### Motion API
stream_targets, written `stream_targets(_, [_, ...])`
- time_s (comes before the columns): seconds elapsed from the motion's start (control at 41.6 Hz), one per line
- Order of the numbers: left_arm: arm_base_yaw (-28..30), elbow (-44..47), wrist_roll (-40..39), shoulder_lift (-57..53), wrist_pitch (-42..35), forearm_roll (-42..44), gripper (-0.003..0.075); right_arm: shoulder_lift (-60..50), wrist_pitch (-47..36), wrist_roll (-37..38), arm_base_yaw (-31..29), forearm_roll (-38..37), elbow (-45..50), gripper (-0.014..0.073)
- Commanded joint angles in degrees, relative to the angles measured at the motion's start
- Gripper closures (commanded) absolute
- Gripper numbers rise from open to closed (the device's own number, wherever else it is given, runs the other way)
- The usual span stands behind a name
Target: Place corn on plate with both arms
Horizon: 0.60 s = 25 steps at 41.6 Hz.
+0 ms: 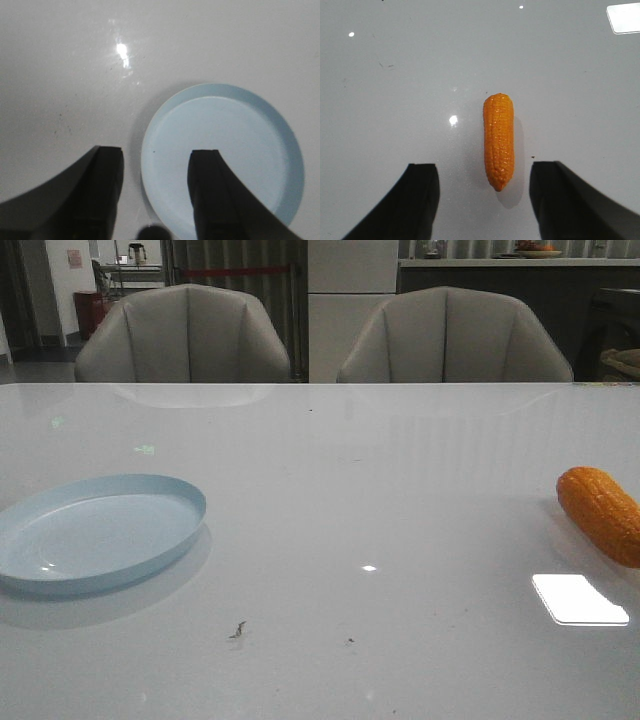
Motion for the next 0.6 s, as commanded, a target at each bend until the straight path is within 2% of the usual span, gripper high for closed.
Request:
stream_targets(0.0, [1.2, -4.5, -0.4, 3.5, 1.8, -0.9, 0.0347, -0.2, -3.9, -0.3, -0.3, -0.1, -2.1, 0.0085])
stream_targets(0.289, [1.2, -7.5, -0.4, 16.5, 6.7, -6.1, 0.0347, -0.2, -3.9, -0.3, -0.3, -0.1, -2.1, 0.0085])
stream_targets(0.577, [1.2, -7.9, -0.4, 20.3, 6.7, -6.1, 0.0353, -0.2, -3.9, -0.3, -0.3, -0.1, -2.1, 0.0085])
